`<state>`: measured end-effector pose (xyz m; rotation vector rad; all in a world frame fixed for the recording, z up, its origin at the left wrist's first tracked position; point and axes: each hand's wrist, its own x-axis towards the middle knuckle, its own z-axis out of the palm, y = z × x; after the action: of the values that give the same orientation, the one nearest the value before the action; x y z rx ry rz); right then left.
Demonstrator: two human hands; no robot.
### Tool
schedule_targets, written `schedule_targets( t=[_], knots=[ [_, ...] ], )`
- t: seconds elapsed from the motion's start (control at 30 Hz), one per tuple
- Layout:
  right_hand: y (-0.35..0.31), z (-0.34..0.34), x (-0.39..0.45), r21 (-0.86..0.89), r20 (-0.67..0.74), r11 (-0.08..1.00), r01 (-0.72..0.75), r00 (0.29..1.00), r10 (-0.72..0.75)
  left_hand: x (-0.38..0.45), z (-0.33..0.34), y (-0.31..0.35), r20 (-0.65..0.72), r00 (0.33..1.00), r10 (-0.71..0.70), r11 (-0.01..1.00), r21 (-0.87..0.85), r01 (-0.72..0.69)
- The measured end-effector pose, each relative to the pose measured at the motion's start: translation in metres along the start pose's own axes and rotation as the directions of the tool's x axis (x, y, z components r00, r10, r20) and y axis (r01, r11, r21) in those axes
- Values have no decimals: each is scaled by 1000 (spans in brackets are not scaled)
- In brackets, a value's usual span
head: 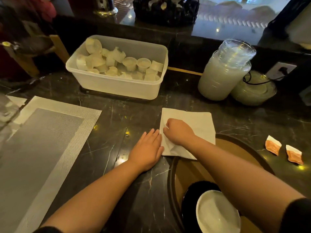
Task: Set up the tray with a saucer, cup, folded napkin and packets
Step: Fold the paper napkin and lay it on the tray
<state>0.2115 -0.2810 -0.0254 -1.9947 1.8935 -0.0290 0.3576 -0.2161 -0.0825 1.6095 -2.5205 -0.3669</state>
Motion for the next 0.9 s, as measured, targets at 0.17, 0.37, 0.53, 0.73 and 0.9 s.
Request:
schedule_targets(
  t=[0.17, 0.37, 0.53, 0.73, 0.9],
  knots=[
    [-4, 13, -7, -82, 76, 996, 18, 997, -12, 0, 2, -1, -45, 999, 2, 999, -41, -3],
    [-4, 14, -7, -151, 81, 988, -26, 996, 38, 0, 2, -4, -104, 993, -61, 983, -176, 42],
    [-2, 11, -1, -93, 42, 987, -129, 990, 133, -2, 2, -3, -120, 991, -55, 981, -191, 31],
    [1, 13, -1, 35, -74, 988, -154, 985, 156, -3, -3, -1, -178, 982, -66, 967, -255, 19],
    [4, 11, 3, 176, -183, 967, -182, 960, 213, -3, 0, -1, -169, 984, -54, 976, -216, 17]
  ],
)
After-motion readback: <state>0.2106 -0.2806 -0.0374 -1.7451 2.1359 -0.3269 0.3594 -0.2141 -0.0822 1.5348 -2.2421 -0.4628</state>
